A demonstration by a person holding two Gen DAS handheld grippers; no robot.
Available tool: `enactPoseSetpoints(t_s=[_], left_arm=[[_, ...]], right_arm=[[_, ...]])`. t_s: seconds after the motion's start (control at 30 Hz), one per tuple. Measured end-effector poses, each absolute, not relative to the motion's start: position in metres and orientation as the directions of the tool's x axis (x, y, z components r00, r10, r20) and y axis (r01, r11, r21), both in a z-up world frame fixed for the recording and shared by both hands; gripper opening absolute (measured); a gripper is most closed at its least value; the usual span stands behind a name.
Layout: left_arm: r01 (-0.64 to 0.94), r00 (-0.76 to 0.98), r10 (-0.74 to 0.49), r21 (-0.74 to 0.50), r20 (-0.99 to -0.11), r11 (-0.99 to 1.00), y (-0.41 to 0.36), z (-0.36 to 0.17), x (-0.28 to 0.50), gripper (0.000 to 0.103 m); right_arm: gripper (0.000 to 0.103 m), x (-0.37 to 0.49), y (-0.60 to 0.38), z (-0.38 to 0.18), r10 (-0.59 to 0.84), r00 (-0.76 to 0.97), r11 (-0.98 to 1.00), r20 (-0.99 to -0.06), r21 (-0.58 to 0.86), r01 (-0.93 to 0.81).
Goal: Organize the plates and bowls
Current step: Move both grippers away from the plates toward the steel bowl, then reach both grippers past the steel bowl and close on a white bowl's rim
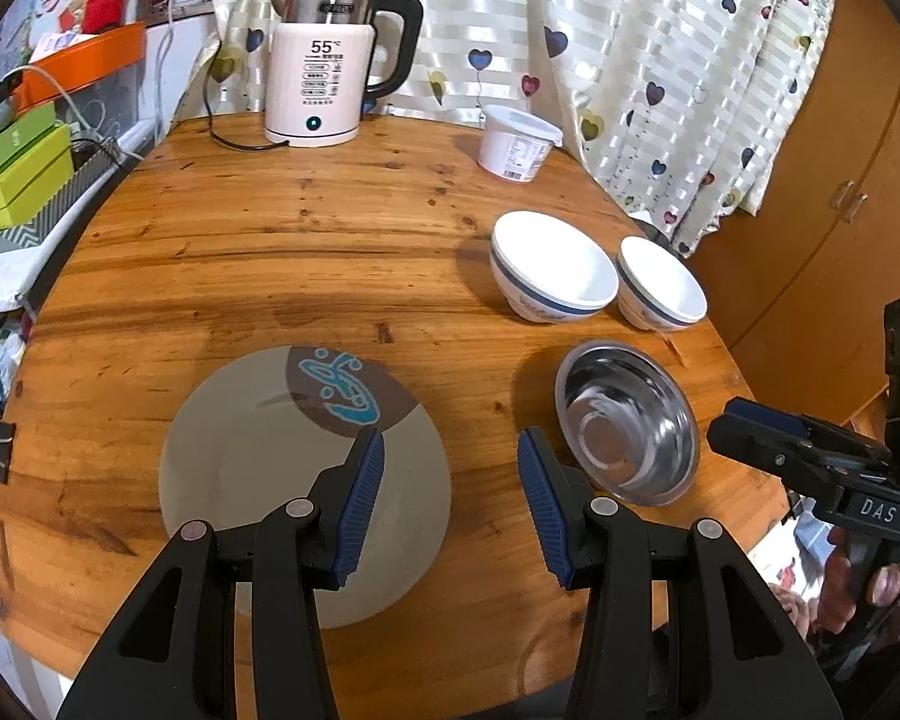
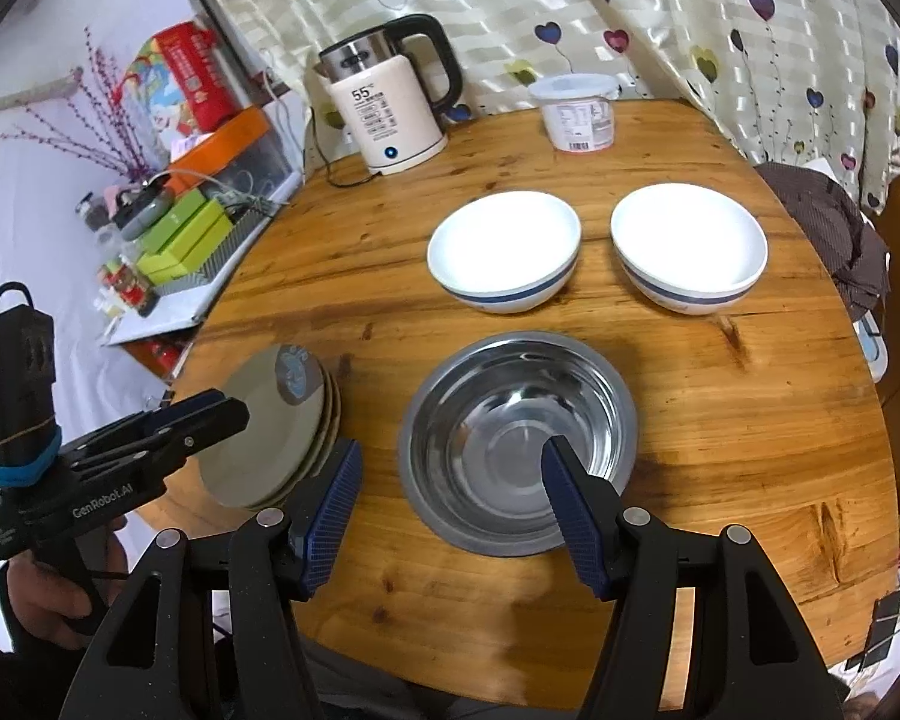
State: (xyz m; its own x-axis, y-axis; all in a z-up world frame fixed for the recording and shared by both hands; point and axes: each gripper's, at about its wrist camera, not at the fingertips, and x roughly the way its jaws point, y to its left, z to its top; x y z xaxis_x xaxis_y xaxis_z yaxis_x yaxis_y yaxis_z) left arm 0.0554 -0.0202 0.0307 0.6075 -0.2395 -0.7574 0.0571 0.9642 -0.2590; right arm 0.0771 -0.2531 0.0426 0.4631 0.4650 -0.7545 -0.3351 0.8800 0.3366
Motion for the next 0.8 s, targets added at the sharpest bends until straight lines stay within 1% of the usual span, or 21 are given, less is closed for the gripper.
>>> enactPoseSetpoints(t_s=[0.1,0.43,0.7,0.8], left_arm=[[0.063,0.59,-0.266,-0.285,-0.762,0.956,-0.021,0.029,0.063,0.048],[0.091,0.571,-0.288,-0.29,-0.768,0.953,-0.032,0.032,0.09,0.048],[0.097,0.543,-0.329,-0.332,-0.772,0.938,-0.039,0.029,0.118,0.048],[0.097,0.548,-0.325,-0.328,-0.77,0.94,-0.041,0.031,0.127,0.048]], right_arm=[[0.062,0.082,-0.256,0.041,0.458,0.461,0.885,-0.76,0.339,-0.32],[0.062,0.103,-0.265,0.039,0.45,0.467,0.892,-0.761,0.357,-0.278],[0.062,0.126,-0.27,0.038,0.46,0.476,0.888,-0.75,0.389,-0.245],[0.062,0.133,-0.27,0.037,0.463,0.479,0.886,-0.746,0.4,-0.235]])
